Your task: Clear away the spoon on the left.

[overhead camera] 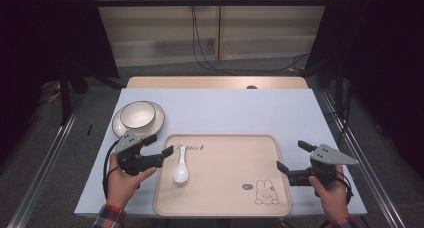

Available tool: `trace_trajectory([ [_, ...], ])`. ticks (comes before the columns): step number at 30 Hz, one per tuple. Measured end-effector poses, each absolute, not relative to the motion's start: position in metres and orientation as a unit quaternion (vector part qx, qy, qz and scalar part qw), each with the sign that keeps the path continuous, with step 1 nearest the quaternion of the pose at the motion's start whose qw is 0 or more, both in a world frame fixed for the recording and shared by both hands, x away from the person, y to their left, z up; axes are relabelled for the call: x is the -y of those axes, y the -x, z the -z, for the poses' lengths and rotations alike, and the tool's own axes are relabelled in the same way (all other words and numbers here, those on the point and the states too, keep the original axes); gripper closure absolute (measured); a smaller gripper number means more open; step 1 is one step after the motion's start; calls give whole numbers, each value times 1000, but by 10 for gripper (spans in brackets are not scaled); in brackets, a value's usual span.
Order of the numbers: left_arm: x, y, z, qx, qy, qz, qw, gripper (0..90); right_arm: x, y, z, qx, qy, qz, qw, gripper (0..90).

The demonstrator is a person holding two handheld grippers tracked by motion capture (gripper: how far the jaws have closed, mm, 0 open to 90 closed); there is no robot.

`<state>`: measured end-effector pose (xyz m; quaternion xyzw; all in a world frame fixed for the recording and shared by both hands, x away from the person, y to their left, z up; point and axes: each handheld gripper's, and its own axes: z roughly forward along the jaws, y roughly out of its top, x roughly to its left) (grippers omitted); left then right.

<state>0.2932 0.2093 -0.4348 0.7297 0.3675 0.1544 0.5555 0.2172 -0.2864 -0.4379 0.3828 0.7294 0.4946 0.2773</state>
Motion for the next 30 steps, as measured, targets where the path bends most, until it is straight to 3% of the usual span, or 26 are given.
trace_trajectory([
  [30,-237,-293,421,-357,-722,-160,571,77,303,-213,431,-722,-387,-505,272,0],
])
